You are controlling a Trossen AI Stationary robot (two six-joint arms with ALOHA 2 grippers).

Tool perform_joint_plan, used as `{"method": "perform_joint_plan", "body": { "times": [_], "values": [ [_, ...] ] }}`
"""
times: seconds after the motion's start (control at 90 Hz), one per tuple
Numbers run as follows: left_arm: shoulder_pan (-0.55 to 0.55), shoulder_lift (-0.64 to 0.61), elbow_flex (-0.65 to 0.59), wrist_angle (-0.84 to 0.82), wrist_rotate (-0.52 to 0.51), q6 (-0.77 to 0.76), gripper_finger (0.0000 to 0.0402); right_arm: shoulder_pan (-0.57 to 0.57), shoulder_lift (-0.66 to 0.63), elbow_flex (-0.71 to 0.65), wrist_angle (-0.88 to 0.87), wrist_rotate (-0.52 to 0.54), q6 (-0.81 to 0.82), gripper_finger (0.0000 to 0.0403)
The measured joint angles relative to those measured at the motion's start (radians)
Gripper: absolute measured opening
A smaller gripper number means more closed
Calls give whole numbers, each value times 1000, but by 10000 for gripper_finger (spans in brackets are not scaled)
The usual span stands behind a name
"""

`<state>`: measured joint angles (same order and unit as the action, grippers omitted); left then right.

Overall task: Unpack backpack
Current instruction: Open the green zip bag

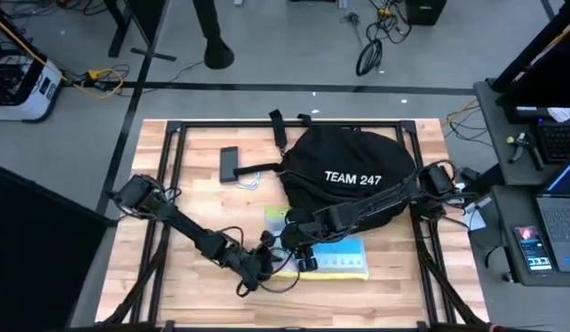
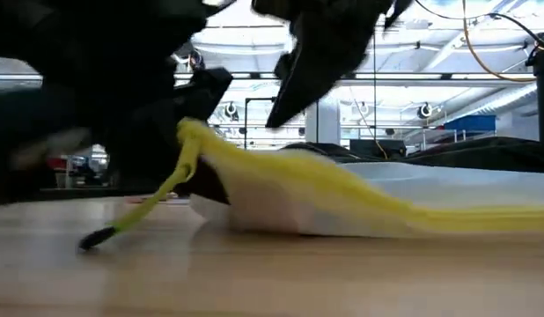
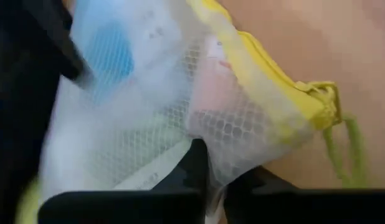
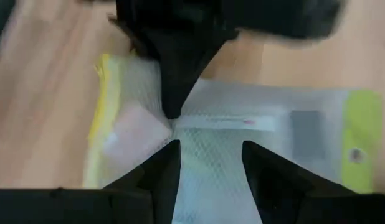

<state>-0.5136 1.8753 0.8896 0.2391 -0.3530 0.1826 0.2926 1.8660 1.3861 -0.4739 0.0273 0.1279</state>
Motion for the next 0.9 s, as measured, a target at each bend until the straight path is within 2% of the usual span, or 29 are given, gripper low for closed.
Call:
{"method": "perform_joint_plan", "body": {
  "times": [0.111, 0.222, 0.4, 0.5, 0.711, 0.9],
  "values": [
    [28, -24, 43, -64, 79, -171, 3, 15, -94, 0, -25, 1, 70, 157],
    [64, -63, 96, -239, 113, -267, 2, 43, -181, 0, -42, 42, 133, 157],
    [154, -144, 124, -336, 209, -343, 0, 116, -256, 0, -153, 225, 246, 157],
    [210, -180, 140, -331, 289, -388, 0, 164, -261, 0, -187, 310, 337, 157],
    [309, -226, 160, -329, 387, -387, 0, 231, -226, 0, -180, 514, 587, 157],
    [356, -226, 159, -365, 473, -368, 0, 254, -172, 0, -104, 582, 770, 157]
  ]
}}
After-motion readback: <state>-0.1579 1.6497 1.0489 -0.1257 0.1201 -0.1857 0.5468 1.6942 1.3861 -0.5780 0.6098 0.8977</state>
